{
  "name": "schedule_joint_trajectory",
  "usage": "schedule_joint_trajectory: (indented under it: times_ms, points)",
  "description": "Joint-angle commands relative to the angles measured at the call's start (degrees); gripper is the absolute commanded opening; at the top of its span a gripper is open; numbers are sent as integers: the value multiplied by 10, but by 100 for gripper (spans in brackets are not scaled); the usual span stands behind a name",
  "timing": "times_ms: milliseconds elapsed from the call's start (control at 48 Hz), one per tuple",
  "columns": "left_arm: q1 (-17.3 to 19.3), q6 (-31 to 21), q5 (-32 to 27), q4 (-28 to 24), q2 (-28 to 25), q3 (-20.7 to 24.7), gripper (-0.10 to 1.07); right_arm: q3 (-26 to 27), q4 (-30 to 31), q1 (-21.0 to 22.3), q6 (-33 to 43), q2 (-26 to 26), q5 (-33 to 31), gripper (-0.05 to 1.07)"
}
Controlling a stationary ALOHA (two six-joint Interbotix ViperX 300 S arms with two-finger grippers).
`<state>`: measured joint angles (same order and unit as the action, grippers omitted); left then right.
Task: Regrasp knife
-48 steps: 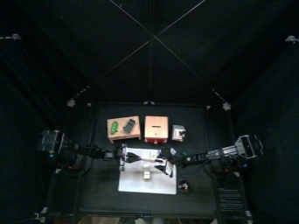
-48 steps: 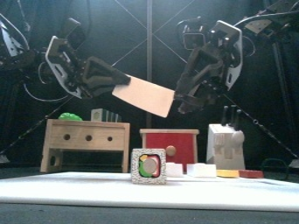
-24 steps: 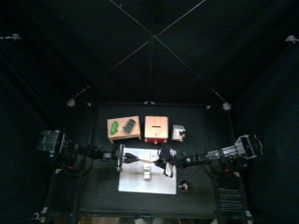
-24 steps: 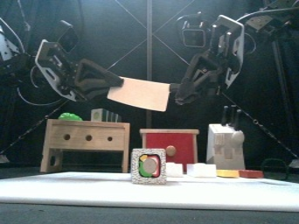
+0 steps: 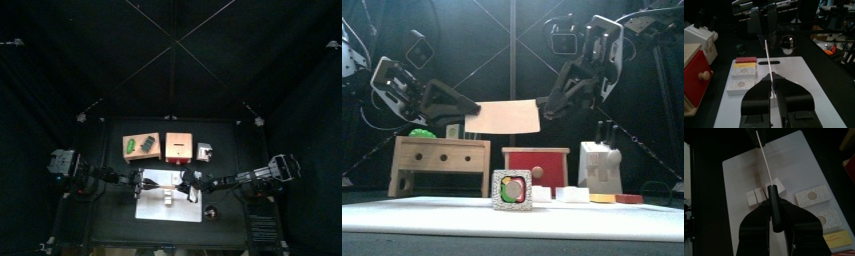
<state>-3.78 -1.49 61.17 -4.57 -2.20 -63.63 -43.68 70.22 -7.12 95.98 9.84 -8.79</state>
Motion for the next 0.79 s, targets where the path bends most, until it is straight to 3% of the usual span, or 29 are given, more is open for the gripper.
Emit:
schedule_joint_trajectory:
  times_ms: [0,375,771]
  points:
    - [-14,-1,4,-5,3,8,44,10,-9,20,2,9,-4,46]
    - [-20,-2,4,-5,4,8,44,5,4,45,0,-8,10,46]
    - [-27,-3,4,-4,3,12,44,0,63,103,1,-17,115,46]
